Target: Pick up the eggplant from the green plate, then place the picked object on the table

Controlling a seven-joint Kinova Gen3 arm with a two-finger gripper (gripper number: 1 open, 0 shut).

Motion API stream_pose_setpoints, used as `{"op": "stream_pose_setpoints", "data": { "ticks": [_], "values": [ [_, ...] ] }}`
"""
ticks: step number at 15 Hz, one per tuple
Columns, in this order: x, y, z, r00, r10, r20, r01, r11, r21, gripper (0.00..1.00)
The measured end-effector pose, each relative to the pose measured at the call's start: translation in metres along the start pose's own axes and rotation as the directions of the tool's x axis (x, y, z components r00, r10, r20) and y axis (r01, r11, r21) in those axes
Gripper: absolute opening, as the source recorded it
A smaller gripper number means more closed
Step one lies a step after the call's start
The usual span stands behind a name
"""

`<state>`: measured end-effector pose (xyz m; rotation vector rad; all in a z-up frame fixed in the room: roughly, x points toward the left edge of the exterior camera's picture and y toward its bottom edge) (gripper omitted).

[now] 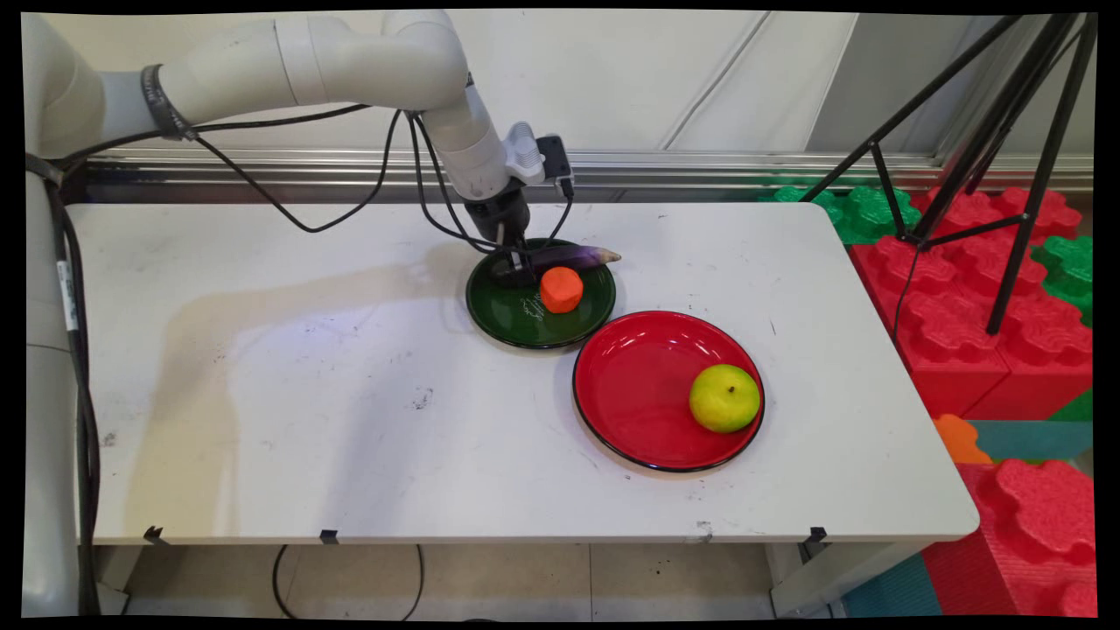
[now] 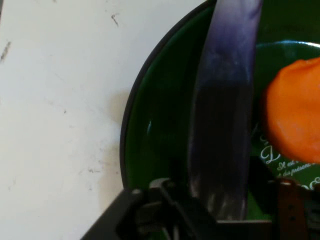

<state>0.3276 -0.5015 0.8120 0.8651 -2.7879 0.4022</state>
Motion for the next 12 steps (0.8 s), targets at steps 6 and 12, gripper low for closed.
{"op": "stream_pose_setpoints", "data": {
  "ticks": [6,12],
  "values": [
    [-0.006,-0.003,-0.011,1.000,-0.028,-0.009,0.028,0.999,0.027,0.00],
    [-0.015,0.009,-0.056,0.997,-0.060,-0.052,0.064,0.995,0.076,0.00]
  ]
}}
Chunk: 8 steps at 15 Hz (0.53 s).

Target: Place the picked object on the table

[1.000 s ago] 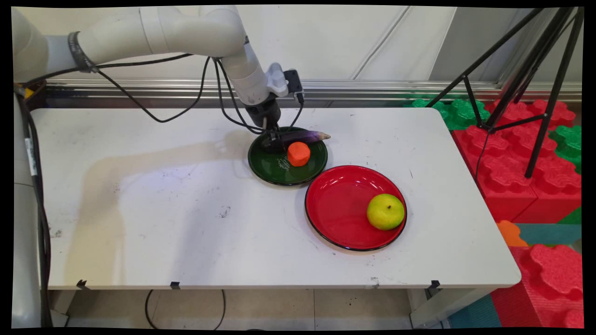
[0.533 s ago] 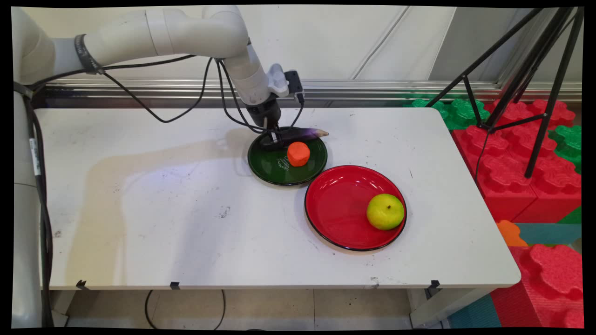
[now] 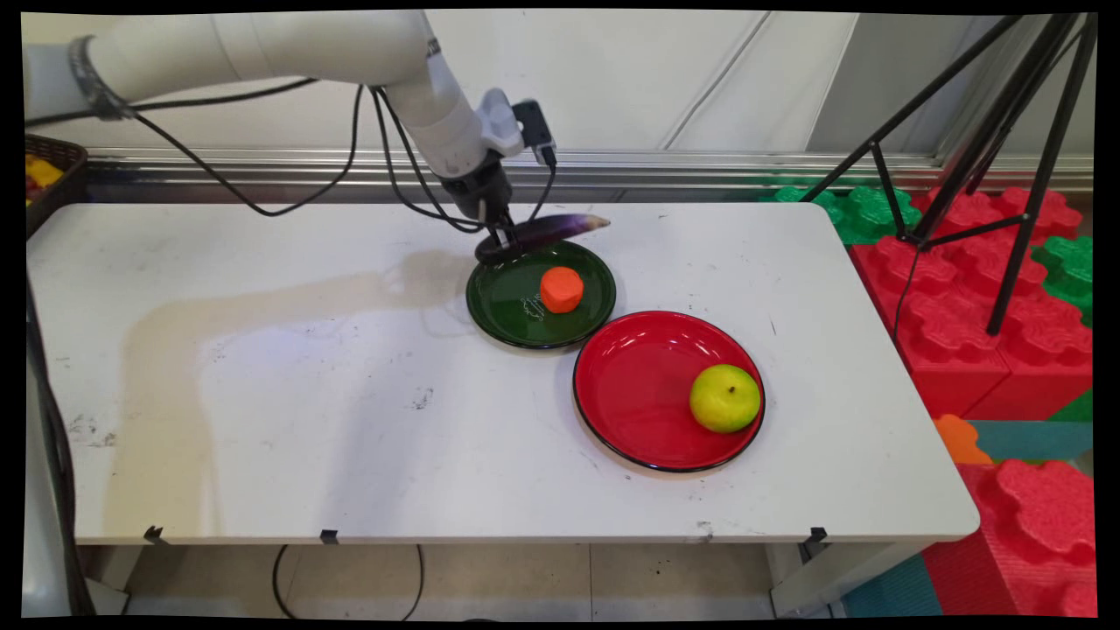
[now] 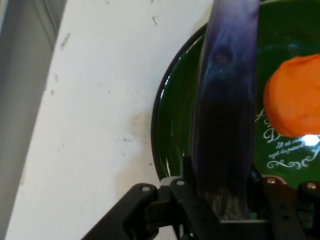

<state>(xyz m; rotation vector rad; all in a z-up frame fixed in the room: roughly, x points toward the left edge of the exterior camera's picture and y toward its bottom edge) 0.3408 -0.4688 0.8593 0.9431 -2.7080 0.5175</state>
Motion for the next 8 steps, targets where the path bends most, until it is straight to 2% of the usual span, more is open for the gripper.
{"op": "stream_pose_setpoints", "data": {
  "ticks": [5,8],
  "values": [
    [-0.002,0.021,-0.045,0.999,-0.016,-0.043,0.017,0.999,0.028,0.00],
    [-0.012,0.043,-0.073,0.998,-0.035,-0.060,0.037,0.999,0.036,0.00]
  ]
}}
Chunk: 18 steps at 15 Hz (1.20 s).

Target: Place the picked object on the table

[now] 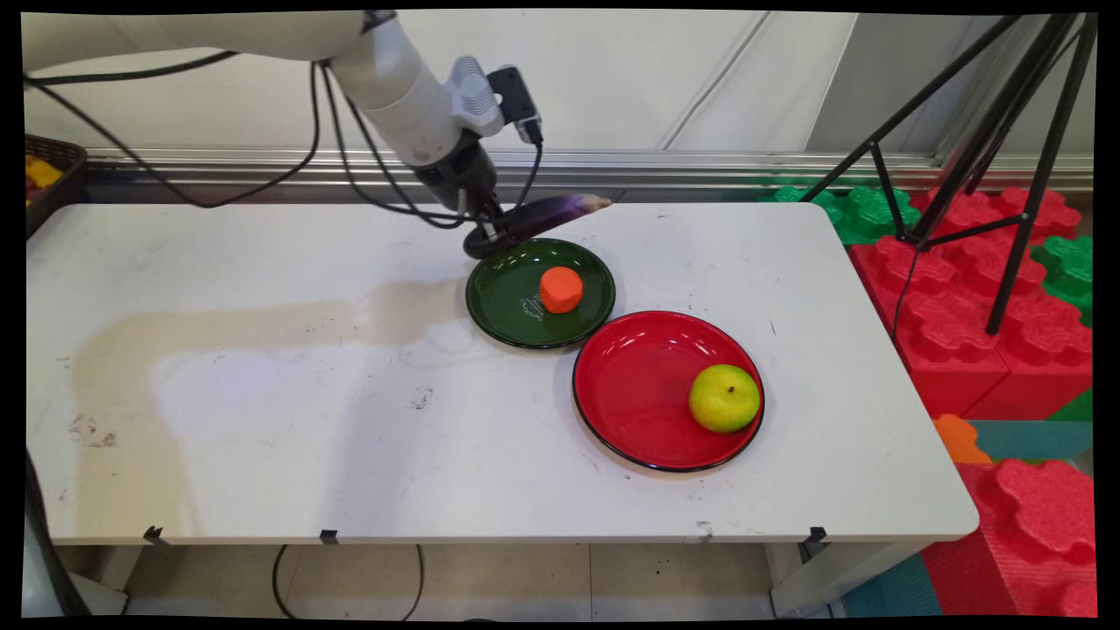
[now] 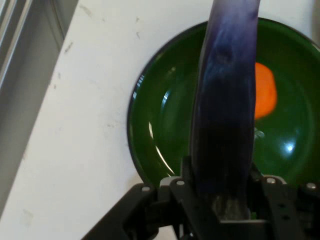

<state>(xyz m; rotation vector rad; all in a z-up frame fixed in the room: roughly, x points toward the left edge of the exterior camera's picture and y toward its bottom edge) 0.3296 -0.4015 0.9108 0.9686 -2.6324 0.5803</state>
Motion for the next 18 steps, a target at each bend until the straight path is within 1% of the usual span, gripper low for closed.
{"op": "stream_pose_setpoints", "data": {
  "ticks": [4,9,14,18],
  "values": [
    [-0.016,0.026,-0.023,1.000,-0.020,0.009,0.020,1.000,-0.006,0.00],
    [-0.046,0.073,-0.046,0.997,-0.056,0.057,0.058,0.998,-0.036,0.00],
    [-0.068,0.109,-0.050,0.987,-0.118,0.113,0.126,0.990,-0.068,0.00],
    [-0.078,0.128,-0.044,0.976,-0.166,0.143,0.180,0.979,-0.095,0.00]
  ]
}}
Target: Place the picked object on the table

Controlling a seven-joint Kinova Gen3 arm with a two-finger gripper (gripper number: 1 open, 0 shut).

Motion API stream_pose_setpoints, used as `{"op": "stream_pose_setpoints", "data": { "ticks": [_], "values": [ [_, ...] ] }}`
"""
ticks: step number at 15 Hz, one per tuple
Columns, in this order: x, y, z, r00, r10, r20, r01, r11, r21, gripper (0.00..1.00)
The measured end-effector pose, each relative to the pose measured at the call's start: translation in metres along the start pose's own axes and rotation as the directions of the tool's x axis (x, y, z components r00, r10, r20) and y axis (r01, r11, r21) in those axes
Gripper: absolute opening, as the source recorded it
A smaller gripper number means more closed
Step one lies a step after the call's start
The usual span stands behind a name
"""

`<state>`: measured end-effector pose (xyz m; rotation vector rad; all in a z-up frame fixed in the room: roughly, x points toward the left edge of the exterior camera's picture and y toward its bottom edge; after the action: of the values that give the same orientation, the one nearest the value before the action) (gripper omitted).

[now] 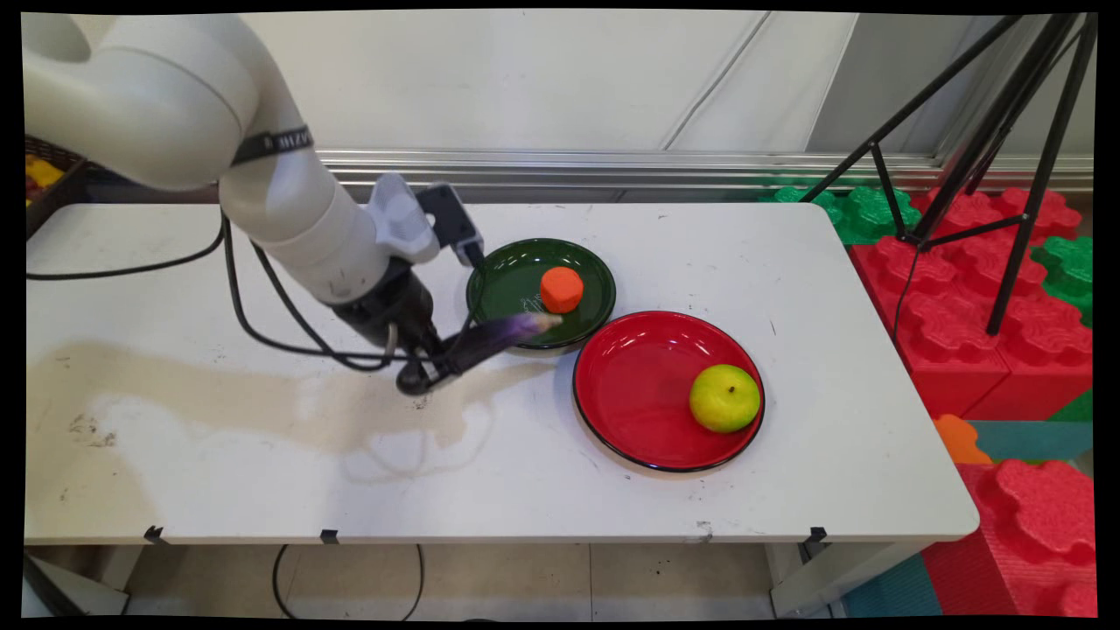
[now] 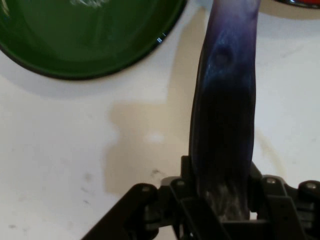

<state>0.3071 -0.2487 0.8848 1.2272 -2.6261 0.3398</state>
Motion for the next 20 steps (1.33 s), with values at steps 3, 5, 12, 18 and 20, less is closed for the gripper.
{"op": "stream_pose_setpoints", "data": {
  "ticks": [3,5,12,18,20],
  "values": [
    [-0.005,0.010,0.009,0.999,-0.040,0.011,0.040,0.999,-0.029,0.00],
    [-0.007,0.014,0.015,0.998,-0.064,0.016,0.065,0.997,-0.045,0.00],
    [-0.009,0.022,0.035,0.990,-0.143,0.014,0.144,0.987,-0.076,0.00],
    [-0.012,0.022,0.050,0.981,-0.191,0.027,0.192,0.978,-0.078,1.00],
    [-0.013,0.021,0.052,0.980,-0.197,0.028,0.198,0.977,-0.079,1.00]
  ]
}}
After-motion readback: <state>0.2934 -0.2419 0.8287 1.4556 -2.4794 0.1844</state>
